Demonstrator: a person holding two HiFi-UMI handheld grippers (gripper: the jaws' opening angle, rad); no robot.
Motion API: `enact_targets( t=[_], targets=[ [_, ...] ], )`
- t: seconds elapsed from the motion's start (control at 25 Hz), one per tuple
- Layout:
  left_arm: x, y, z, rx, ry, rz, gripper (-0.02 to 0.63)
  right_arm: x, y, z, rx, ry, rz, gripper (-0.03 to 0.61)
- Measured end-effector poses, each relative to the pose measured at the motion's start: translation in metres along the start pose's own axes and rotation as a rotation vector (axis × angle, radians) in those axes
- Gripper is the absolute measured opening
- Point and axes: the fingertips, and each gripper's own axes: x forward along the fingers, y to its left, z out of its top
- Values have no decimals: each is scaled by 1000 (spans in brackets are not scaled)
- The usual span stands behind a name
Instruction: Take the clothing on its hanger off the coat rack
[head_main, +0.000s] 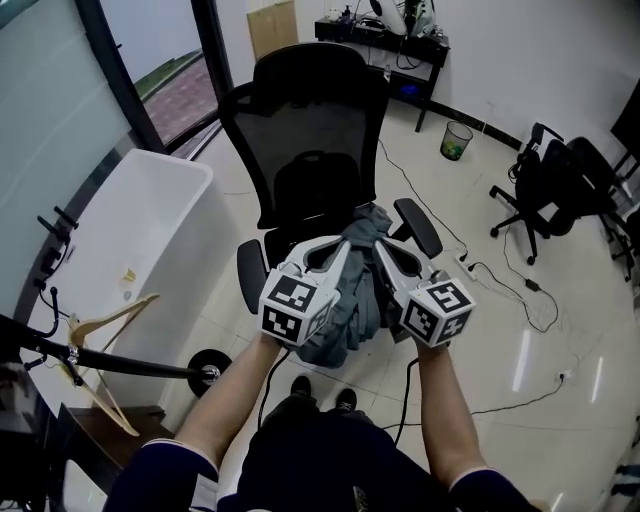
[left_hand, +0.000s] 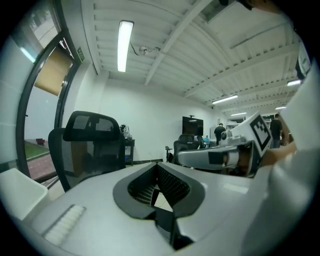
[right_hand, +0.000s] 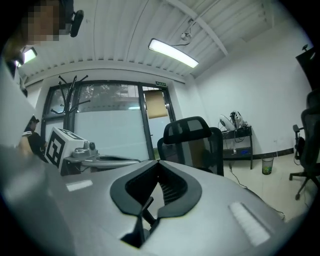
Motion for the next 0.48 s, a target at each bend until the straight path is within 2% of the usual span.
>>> enact_targets(
  t=[0.24,0.48],
  targets=[
    [-15,6,20,7,-9,10,11,3,14,24,-45,-39,12,0],
    [-19,9,25,21,-18,3,11,8,18,26,-58,-36,8,0]
  ],
)
